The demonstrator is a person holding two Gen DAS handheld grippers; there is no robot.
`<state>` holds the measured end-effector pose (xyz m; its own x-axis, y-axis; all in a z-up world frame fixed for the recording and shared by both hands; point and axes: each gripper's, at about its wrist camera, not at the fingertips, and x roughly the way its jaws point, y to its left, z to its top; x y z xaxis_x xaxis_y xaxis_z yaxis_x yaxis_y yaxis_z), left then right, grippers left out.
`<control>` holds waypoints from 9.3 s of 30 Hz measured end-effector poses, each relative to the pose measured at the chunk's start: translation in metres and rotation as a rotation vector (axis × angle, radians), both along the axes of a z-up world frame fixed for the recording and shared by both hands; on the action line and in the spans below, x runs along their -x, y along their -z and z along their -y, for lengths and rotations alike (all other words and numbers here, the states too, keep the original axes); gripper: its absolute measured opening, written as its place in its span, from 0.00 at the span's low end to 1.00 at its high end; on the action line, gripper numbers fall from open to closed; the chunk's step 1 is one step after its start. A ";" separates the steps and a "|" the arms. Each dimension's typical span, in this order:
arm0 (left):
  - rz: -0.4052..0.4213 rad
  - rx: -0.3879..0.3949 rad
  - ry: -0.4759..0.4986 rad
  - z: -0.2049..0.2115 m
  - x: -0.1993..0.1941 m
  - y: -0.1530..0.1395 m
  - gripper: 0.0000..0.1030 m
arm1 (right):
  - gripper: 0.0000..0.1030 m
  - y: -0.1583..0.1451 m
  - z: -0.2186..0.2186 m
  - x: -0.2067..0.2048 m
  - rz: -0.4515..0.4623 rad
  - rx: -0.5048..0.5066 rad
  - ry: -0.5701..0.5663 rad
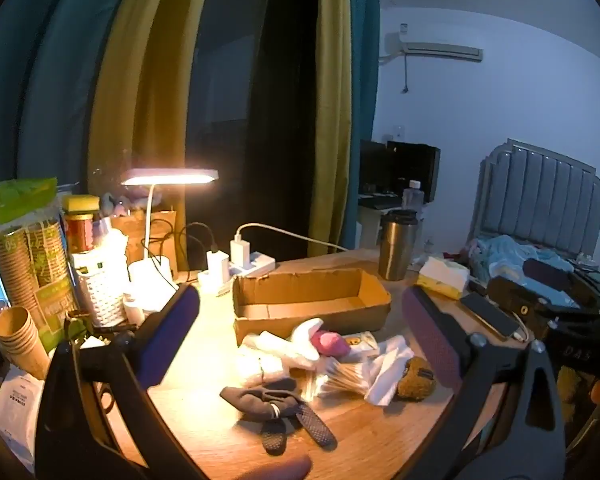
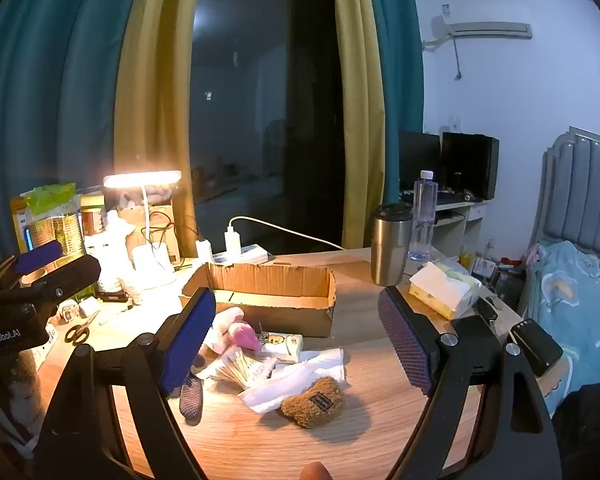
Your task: Organize soft objects
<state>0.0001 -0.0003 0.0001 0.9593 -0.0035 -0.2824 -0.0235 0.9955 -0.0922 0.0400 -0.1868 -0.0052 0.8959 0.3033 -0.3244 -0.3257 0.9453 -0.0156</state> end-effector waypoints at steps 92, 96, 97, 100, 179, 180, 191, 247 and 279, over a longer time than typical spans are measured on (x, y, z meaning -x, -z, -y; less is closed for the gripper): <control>0.007 -0.009 0.026 -0.001 0.001 0.003 0.99 | 0.84 0.004 0.001 -0.006 -0.012 0.008 0.010; -0.003 -0.007 0.023 -0.002 -0.003 0.006 0.99 | 0.84 0.006 0.005 -0.013 -0.018 0.008 0.022; -0.010 -0.006 0.021 -0.002 -0.004 0.007 0.99 | 0.84 0.007 0.006 -0.015 -0.021 0.007 0.024; -0.039 -0.003 0.009 -0.005 -0.011 0.015 0.99 | 0.84 0.015 0.011 -0.022 -0.043 0.009 0.032; -0.274 -0.036 0.120 -0.008 -0.132 0.031 0.43 | 0.43 0.039 0.001 -0.135 -0.255 0.021 -0.128; -0.267 -0.035 0.122 -0.007 -0.136 0.029 0.43 | 0.43 0.038 0.000 -0.139 -0.252 0.022 -0.133; -0.209 -0.001 0.062 0.005 -0.179 0.027 0.43 | 0.43 0.035 -0.004 -0.185 -0.227 0.015 -0.211; -0.293 0.061 0.015 -0.003 -0.197 0.058 0.74 | 0.63 0.046 -0.032 -0.201 -0.320 0.022 -0.287; -0.382 0.166 -0.034 -0.081 -0.140 0.123 0.75 | 0.63 0.116 -0.111 -0.163 -0.467 0.186 -0.305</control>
